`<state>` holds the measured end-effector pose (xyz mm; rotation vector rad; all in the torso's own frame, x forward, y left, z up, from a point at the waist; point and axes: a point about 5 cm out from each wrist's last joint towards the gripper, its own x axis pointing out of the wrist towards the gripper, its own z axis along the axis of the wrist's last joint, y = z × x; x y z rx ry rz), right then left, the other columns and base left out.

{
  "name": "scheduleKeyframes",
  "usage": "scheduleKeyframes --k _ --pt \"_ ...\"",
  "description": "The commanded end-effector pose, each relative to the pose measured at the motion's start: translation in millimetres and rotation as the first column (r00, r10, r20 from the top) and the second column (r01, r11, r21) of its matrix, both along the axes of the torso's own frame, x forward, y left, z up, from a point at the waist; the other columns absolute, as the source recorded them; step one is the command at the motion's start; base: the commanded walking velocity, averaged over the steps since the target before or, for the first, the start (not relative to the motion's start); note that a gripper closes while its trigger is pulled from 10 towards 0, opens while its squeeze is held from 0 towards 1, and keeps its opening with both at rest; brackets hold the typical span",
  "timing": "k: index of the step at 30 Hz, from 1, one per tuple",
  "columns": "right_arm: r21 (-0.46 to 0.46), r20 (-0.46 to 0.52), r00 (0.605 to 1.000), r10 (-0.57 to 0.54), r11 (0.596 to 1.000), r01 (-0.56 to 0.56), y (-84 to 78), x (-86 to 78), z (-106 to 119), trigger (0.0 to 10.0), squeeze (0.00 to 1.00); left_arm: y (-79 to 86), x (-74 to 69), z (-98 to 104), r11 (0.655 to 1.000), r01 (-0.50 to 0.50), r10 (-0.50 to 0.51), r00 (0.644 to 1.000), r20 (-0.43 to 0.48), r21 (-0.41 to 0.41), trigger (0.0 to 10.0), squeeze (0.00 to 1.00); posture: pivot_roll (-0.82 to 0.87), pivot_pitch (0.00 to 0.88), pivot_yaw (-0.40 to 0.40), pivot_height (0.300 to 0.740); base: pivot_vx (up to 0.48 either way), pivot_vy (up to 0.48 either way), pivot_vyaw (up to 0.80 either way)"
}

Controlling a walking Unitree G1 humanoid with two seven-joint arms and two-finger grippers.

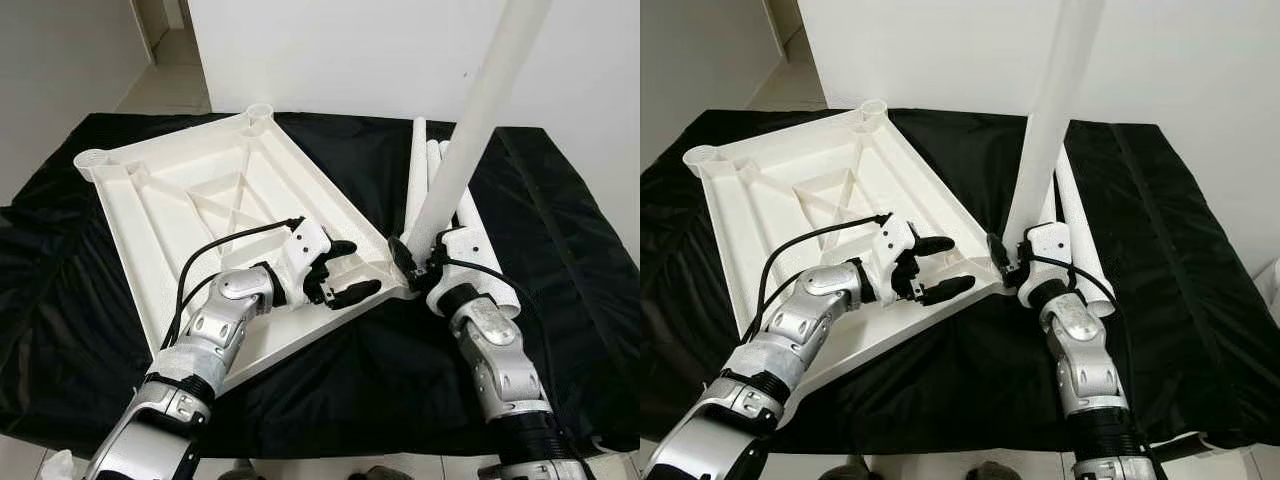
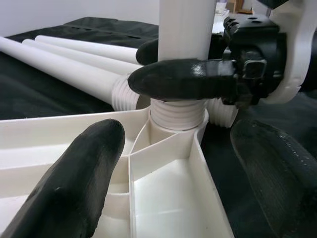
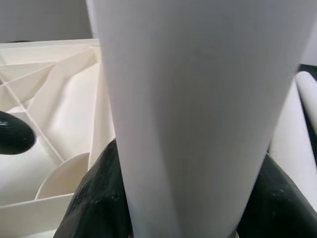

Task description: Building children table

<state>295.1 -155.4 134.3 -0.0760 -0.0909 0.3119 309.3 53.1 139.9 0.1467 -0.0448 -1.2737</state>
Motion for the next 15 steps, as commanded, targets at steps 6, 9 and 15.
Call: scheduleKeyframes --k 6,9,15 --pt "-0.015 -0.070 0.991 -0.113 0.994 0.112 3.1 -3.2 -14 10.0 0.00 2.7 0.4 -1 0.999 -0.042 0.041 0.999 0.010 0.011 10.0 0.00 -0.04 0.000 -0.011 0.740 0.000 0.000 0.00" --pt "0.092 -0.078 0.937 -0.342 0.933 0.348 18.1 -5.2 -10 10.0 0.00 6.0 2.5 0 0.999 -0.049 0.049 0.999 0.013 0.017 10.0 0.00 -0.04 0.000 -0.015 0.740 0.000 0.000 0.00" --pt "0.112 -0.114 0.878 -0.465 0.872 0.477 32.2 -9.1 -13 10.0 0.00 7.0 4.0 2 0.999 -0.051 0.051 0.999 0.018 0.018 10.0 0.00 -0.04 0.000 -0.012 0.740 0.000 0.000 0.00"
